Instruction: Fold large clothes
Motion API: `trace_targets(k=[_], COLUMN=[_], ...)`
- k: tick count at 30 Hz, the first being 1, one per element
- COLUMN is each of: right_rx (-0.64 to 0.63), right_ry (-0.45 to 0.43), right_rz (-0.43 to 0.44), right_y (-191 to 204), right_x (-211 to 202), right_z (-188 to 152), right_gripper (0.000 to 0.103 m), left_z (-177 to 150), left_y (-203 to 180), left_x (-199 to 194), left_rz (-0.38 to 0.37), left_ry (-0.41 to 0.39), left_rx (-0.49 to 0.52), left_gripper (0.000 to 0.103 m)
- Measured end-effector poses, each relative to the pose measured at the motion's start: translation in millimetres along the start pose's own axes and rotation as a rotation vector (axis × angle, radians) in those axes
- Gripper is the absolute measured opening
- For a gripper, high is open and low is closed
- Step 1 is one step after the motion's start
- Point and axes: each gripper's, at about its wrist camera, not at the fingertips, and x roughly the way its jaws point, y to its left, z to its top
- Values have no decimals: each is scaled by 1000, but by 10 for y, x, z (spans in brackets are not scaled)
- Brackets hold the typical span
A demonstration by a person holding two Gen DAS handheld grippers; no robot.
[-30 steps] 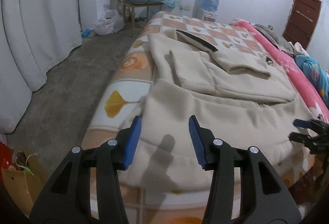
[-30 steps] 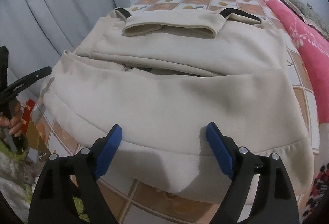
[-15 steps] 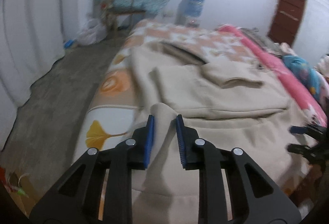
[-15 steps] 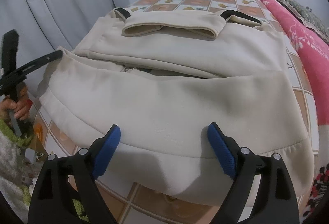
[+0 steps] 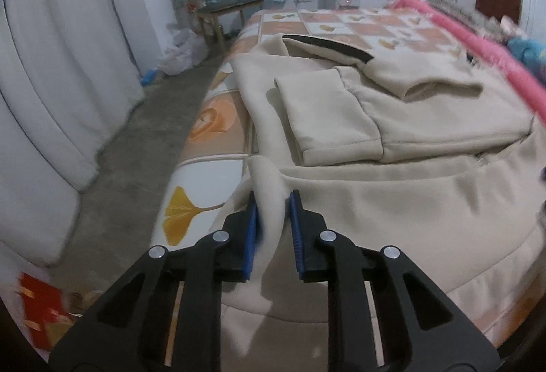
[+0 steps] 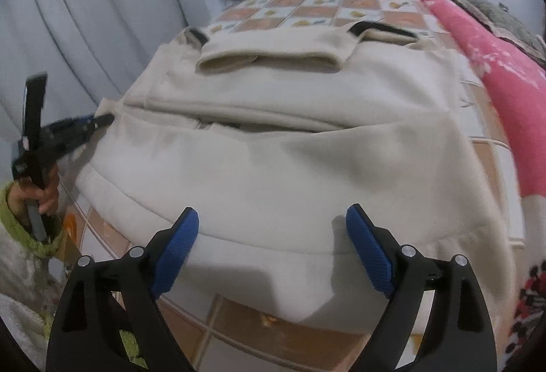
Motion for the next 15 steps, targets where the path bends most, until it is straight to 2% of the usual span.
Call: trace_targets(k=[3,6,10,15], right_rx=[52,91,149,165], right_ry=[-61,-96,-104,-92], right_rz=[-49,-112,-159,-133], right_y=[-243,-478,-800,-965], right_x=[-248,-397,-416,-170], right_z=[-14,28,178,375], right_gripper=[85,77,70,58], left_z=[-21,-28,-23,-42], left_y=[-117,-186,-178,-180], left_x=[-11,3,2,-18], left_rz=[80,125,133,137], left_ry=[-9,-9,-5,-4], left_rx=[62,90,80,78], left_gripper=[16,16,16,16])
